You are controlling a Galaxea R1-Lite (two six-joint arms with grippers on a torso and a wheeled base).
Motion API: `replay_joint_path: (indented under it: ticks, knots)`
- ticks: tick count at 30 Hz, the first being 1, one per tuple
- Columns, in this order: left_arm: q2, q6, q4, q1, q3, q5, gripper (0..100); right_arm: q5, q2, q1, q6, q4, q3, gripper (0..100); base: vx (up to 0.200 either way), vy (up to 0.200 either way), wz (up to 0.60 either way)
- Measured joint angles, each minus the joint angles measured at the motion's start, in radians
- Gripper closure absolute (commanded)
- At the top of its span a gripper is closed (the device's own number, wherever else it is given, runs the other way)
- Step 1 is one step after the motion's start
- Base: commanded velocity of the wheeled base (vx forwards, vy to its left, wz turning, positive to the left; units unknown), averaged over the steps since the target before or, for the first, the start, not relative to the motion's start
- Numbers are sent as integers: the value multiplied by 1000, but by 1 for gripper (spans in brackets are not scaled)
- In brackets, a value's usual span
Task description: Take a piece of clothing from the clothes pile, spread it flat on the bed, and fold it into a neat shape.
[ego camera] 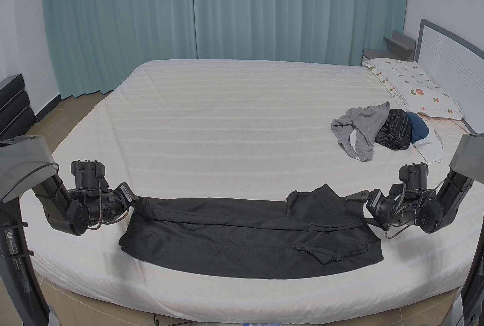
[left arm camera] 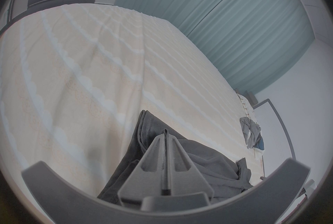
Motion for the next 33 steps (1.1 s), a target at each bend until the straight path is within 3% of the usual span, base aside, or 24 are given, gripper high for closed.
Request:
replay_joint_path:
  ticks: [5,13,20,32,33]
  knots:
    - [-13,-3,-1,0,4,0,100,-8,-17,8,-43,70,-4,0,0,0,0]
    - [-21,-3,0,-1,4,0,100,-15,-13,43,-44,72,-13,0,0,0,0]
    - [-23,-3,0,0,3,0,100,-82,20,60,-50,74,-29,0,0,0,0]
    - [-23,-4,0,0,2,0,100,-87,34,59,-58,77,-33,0,0,0,0]
    - [-23,-4,0,0,2,0,100,-87,36,61,-59,77,-33,100,0,0,0]
